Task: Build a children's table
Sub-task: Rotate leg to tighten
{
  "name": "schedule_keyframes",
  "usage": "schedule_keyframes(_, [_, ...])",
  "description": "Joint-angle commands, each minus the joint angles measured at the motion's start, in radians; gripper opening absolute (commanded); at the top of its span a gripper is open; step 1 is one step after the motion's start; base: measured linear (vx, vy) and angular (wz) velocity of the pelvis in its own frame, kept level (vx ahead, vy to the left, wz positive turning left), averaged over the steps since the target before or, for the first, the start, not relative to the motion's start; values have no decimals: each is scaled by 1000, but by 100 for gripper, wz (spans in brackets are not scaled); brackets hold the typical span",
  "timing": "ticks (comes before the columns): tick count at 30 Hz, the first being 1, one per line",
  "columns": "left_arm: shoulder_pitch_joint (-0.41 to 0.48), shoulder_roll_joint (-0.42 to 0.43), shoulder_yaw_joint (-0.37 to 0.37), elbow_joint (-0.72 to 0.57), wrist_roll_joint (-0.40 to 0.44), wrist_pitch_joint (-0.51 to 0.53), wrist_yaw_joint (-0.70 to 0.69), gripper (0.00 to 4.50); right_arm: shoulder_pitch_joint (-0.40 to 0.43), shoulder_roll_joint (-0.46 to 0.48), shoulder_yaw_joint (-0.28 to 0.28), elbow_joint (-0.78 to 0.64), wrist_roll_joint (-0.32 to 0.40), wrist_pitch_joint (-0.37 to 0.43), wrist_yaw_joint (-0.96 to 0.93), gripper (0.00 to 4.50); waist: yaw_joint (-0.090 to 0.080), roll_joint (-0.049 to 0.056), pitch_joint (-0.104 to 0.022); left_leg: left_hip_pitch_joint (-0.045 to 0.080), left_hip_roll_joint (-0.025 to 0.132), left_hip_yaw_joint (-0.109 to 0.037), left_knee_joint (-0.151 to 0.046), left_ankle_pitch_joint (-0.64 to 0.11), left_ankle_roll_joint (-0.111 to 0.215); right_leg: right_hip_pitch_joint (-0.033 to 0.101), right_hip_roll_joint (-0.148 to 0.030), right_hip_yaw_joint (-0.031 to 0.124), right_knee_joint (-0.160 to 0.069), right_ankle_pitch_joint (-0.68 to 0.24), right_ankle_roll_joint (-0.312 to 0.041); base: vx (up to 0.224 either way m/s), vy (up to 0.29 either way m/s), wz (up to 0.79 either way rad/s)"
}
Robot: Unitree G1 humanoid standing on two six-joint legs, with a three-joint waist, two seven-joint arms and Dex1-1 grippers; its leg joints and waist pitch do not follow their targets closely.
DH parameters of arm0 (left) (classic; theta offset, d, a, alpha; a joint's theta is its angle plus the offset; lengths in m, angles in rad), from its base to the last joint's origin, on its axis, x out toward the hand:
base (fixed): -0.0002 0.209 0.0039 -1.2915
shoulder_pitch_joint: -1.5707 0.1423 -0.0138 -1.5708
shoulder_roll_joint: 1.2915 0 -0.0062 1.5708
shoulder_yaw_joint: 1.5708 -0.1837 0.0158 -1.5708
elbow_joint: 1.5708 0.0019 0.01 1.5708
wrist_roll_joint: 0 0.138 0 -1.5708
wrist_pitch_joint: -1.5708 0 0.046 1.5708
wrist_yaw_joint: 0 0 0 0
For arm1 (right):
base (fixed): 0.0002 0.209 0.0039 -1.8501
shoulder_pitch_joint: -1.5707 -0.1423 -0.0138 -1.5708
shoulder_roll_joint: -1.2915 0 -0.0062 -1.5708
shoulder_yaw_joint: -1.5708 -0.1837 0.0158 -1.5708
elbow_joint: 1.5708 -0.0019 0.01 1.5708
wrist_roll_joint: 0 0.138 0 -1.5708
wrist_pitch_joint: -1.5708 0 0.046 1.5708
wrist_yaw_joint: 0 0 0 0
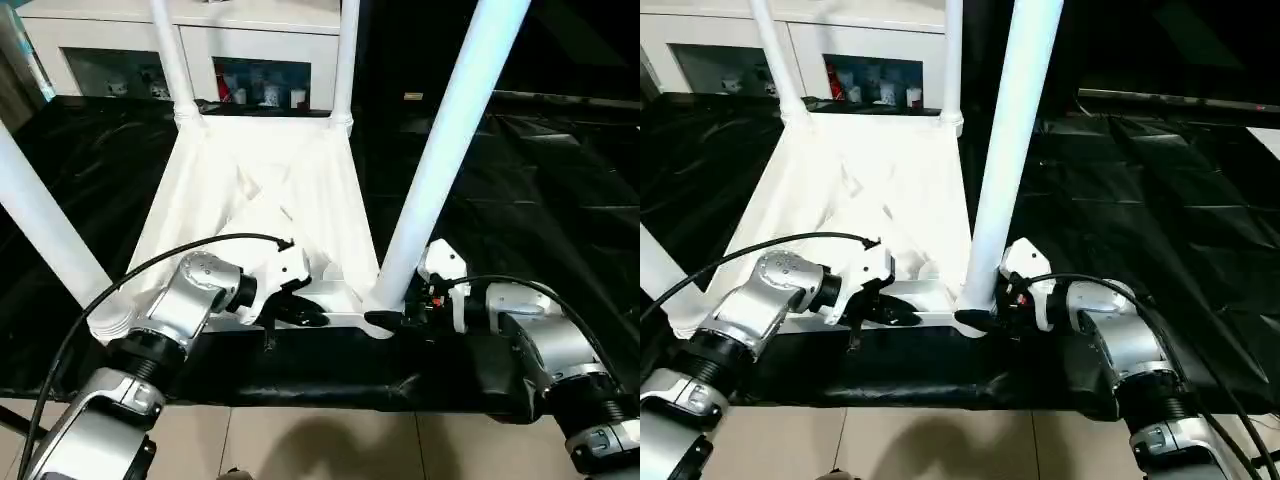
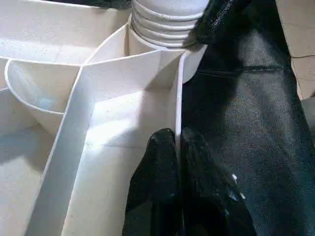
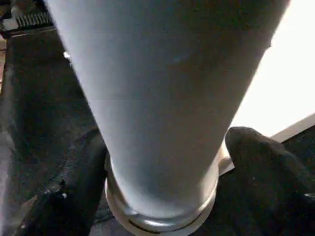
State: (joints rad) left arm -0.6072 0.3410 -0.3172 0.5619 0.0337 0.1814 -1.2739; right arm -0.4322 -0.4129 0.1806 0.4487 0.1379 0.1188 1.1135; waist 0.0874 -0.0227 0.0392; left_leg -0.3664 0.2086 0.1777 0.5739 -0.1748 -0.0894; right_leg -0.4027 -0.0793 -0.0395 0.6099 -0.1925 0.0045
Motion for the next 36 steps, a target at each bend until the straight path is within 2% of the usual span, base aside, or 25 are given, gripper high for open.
schedule_keyframes(1, [23, -18, -14, 7, -29, 13, -22, 0, -14, -4, -5, 13, 5, 6, -2, 355, -1, -17, -54, 7, 19, 5, -58, -165, 77, 48, -51, 31, -67, -146, -224, 0, 0, 0])
schedule_keyframes(9, [24, -15, -12, 11, -23, 9, -14, 0, -9, -4, 3, 15, 1, 12, 9, 283, -1, -17, -55, 7, 18, 5, -57, -159, 77, 49, -49, 30, -66, -135, -227, 0, 0, 0])
schedule_keyframes(13, [18, -32, 1, 11, -27, 13, 19, 0, 5, 10, -8, 17, 5, 13, -21, 274, -1, -21, -55, 7, 18, 6, -56, -153, 79, 49, -49, 31, -64, -130, -227, 0, 0, 0])
schedule_keyframes(16, [-7, -75, 32, 9, -50, 67, 71, 0, 7, 40, -28, 46, -7, -12, -104, 272, -3, -23, -53, 7, 17, 7, -57, -166, 69, 47, -51, 31, -68, -169, -222, 0, 0, 0])
schedule_keyframes(17, [-36, -112, 43, 43, -37, 79, 145, 0, 1, 82, -55, 81, -19, -9, -223, 272, -6, -25, -50, 7, 15, 7, -58, -169, 59, 44, -49, 31, -72, -202, -212, 0, 0, 0])
schedule_keyframes(18, [-38, -116, 43, 47, -35, 79, 152, 0, 0, 86, -58, 83, -20, -8, -232, 272, -5, -24, -49, 8, 15, 6, -60, -180, 52, 44, -51, 30, -76, -228, -205, 0, 0, 0])
schedule_keyframes(19, [-63, -148, 48, 88, -14, 77, 227, 0, -5, 129, -85, 110, -21, 8, -332, 272, -12, -24, -50, 5, 12, 5, -60, -193, 43, 44, -51, 31, -79, -263, -191, 0, 0, 0])
schedule_keyframes(20, [-90, -187, 54, 140, 7, 77, 318, 0, -10, 186, -113, 134, -22, 25, -455, 272, -13, -19, -51, 8, 11, 6, -60, -196, 30, 40, -48, 32, -85, -275, -181, 0, 0, 0])
schedule_keyframes(21, [-90, -187, 54, 140, 7, 77, 318, 0, -10, 186, -113, 134, -22, 25, -455, 272, -15, -24, -53, 6, 10, 1, -62, -195, 22, 47, -50, 29, -81, -279, -176, 0, 0, 0])
schedule_keyframes(22, [-106, -211, 58, 173, 21, 77, 376, 0, -13, 222, -131, 148, -23, 36, -531, 272, -14, -24, -54, 5, 10, 1, -61, -186, 23, 48, -50, 29, -81, -272, -172, 0, 0, 0])
schedule_keyframes(23, [-112, -230, 56, 192, 32, 84, 414, 0, -15, 257, -143, 153, -17, 50, -581, 272, -15, -14, -52, 12, 11, 5, -60, -196, 28, 39, -49, 32, -86, -262, -175, 0, 0, 0])
schedule_keyframes(24, [-113, -238, 54, 197, 35, 87, 428, 0, -17, 274, -145, 155, -17, 53, -606, 272, -16, -16, -52, 5, 9, 0, -63, -198, 27, 48, -49, 28, -83, -269, -172, 0, 0, 0])
schedule_keyframes(28, [-114, -270, 44, 212, 54, 104, 481, 0, -24, 349, -132, 149, -17, 62, -660, 272, -22, -13, -52, 5, 10, -1, -66, -214, 24, 45, -49, 28, -88, -285, -163, 0, 0, 0])
schedule_keyframes(29, [-119, -278, 42, 219, 62, 111, 503, 0, -23, 368, -104, 137, -25, 45, -632, 272, -22, -7, -52, 6, 11, -2, -67, -220, 24, 44, -48, 29, -88, -280, -164, 0, 0, 0])
schedule_keyframes(30, [-119, -279, 41, 220, 63, 111, 506, 0, -22, 369, -97, 133, -27, 42, -622, 272, -24, -9, -52, 5, 11, -2, -67, -228, 25, 44, -47, 29, -89, -274, -165, 0, 0, 0])
schedule_keyframes(31, [-131, -285, 43, 241, 72, 98, 517, 0, -20, 366, -60, 122, -55, 7, -578, 306, -24, -9, -52, 5, 11, -2, -67, -231, 26, 44, -46, 29, -89, -274, -164, 0, 0, 0])
schedule_keyframes(32, [-131, -285, 43, 241, 72, 98, 517, 0, -20, 366, -60, 122, -55, 7, -578, 327, -24, -9, -51, 5, 10, -2, -67, -234, 25, 43, -46, 29, -90, -277, -162, 0, 0, 0])
schedule_keyframes(33, [-136, -283, 41, 250, 75, 81, 514, 0, -19, 358, -58, 113, -49, 11, -551, 341, -23, -13, -51, 6, 10, -2, -68, -240, 28, 44, -48, 29, -91, -289, -161, 0, 0, 0])
schedule_keyframes(34, [-136, -276, 40, 250, 72, 69, 495, 0, -20, 340, -61, 107, -44, 15, -529, 341, -23, -13, -51, 5, 10, -2, -68, -242, 30, 44, -48, 29, -91, -293, -160, 0, 0, 0])
schedule_keyframes(35, [-136, -276, 40, 250, 72, 69, 495, 0, -20, 340, -61, 107, -44, 15, -529, 361, -23, -13, -51, 5, 11, -3, -68, -249, 33, 45, -49, 29, -92, -298, -159, 0, 0, 0])
schedule_keyframes(36, [-133, -269, 38, 246, 66, 53, 471, 0, -19, 316, -54, 96, -43, 19, -497, 361, -22, -17, -51, 4, 12, -2, -67, -242, 38, 45, -49, 29, -91, -292, -160, 0, 0, 0])
